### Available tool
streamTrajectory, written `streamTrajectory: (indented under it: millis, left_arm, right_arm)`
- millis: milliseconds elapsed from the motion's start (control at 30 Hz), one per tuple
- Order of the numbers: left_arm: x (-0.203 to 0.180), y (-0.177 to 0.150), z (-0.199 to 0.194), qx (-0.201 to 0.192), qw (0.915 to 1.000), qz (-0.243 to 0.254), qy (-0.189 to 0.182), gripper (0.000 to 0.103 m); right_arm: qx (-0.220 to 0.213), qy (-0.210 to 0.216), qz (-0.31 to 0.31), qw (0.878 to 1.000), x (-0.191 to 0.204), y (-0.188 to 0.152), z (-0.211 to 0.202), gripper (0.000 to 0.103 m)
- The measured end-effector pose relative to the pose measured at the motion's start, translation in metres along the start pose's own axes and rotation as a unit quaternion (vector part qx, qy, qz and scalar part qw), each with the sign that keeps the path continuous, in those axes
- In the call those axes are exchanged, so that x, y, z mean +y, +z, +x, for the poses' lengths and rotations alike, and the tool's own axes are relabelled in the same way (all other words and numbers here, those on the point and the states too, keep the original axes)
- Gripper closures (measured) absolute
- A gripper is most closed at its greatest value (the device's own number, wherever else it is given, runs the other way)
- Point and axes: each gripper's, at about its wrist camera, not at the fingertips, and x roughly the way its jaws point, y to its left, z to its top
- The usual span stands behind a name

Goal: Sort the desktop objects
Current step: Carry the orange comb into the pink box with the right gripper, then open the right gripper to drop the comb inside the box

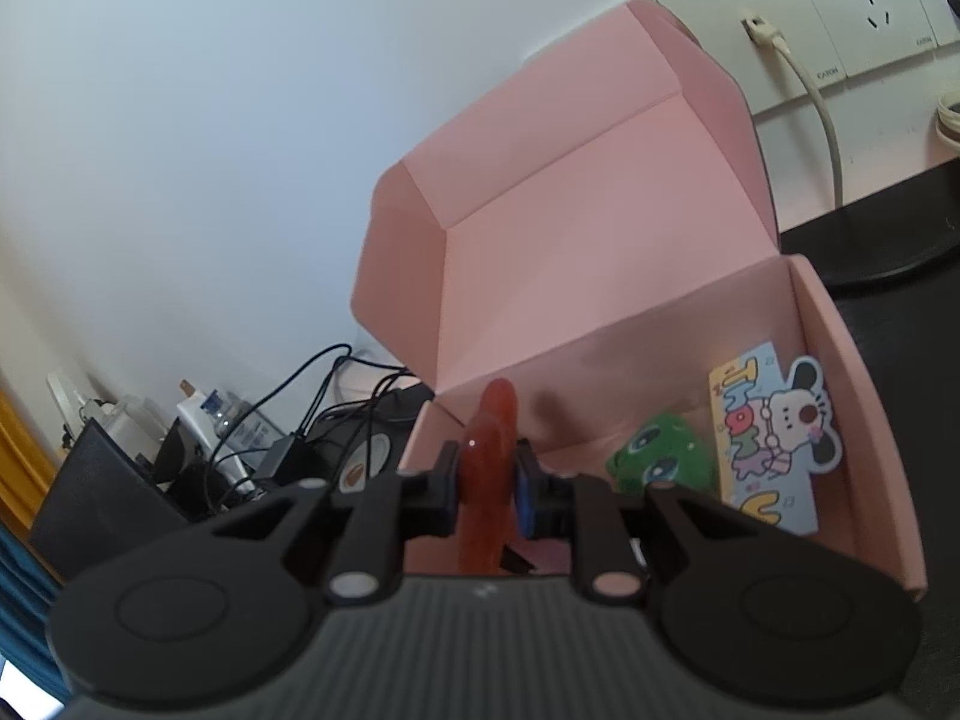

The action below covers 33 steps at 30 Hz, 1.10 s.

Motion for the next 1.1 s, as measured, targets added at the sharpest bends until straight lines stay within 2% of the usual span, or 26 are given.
streamTrajectory:
  millis: [267, 300, 400, 667, 1100]
  left_arm:
    - [-0.001, 0.0, -0.001, -0.002, 1.0, 0.007, 0.004, 0.0]
    - [-0.001, 0.0, -0.001, -0.002, 1.0, 0.007, 0.004, 0.0]
    - [-0.002, 0.0, -0.001, -0.002, 1.0, 0.008, 0.004, 0.0]
    - [-0.002, 0.001, 0.0, -0.003, 1.0, 0.009, 0.003, 0.0]
    - [-0.001, 0.001, 0.001, -0.002, 1.0, 0.009, 0.002, 0.0]
  right_arm:
    - [-0.007, -0.016, -0.005, 1.0, -0.003, 0.002, -0.001, 0.083]
    - [-0.008, -0.022, -0.005, 1.0, -0.004, 0.002, -0.001, 0.078]
    - [-0.01, -0.046, -0.012, 0.999, -0.006, 0.002, 0.0, 0.071]
    - [-0.017, -0.084, -0.051, 0.995, 0.0, 0.001, 0.0, 0.064]
    - [-0.018, -0.184, -0.14, 0.973, 0.017, 0.0, 0.011, 0.052]
